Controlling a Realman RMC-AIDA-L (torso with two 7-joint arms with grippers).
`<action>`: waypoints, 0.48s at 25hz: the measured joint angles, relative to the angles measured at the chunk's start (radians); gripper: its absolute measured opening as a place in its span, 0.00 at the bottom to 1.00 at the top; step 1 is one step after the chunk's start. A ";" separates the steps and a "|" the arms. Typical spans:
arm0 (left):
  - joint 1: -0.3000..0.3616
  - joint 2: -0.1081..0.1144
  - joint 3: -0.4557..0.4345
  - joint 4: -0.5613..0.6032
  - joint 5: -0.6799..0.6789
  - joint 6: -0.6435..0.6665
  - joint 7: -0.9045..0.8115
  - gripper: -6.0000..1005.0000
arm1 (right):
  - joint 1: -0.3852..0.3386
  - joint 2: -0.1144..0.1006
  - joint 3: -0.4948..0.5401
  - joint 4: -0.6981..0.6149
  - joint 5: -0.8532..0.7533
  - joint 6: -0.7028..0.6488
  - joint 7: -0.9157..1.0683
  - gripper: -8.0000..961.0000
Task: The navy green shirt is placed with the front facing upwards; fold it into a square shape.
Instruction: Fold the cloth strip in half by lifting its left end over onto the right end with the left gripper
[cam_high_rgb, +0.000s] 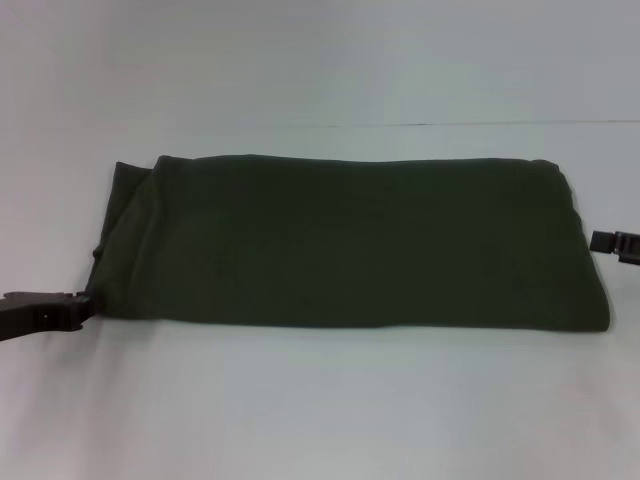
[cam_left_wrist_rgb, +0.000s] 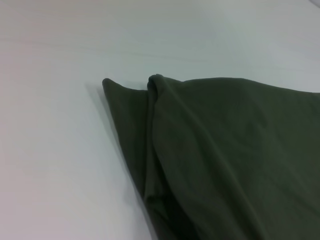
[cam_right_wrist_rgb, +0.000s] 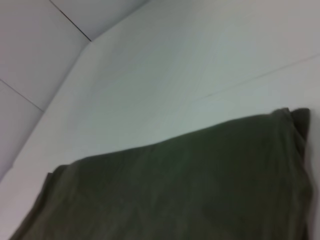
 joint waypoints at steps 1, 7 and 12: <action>0.000 0.000 0.000 0.000 0.000 0.000 0.000 0.18 | 0.001 0.000 0.000 0.000 -0.014 0.004 0.008 0.78; -0.001 0.001 -0.005 0.005 -0.005 0.008 0.000 0.02 | 0.012 0.002 -0.001 0.001 -0.087 0.012 0.040 0.77; -0.004 0.002 -0.001 0.006 -0.001 0.010 0.000 0.02 | 0.011 0.004 -0.014 0.020 -0.092 0.012 0.040 0.76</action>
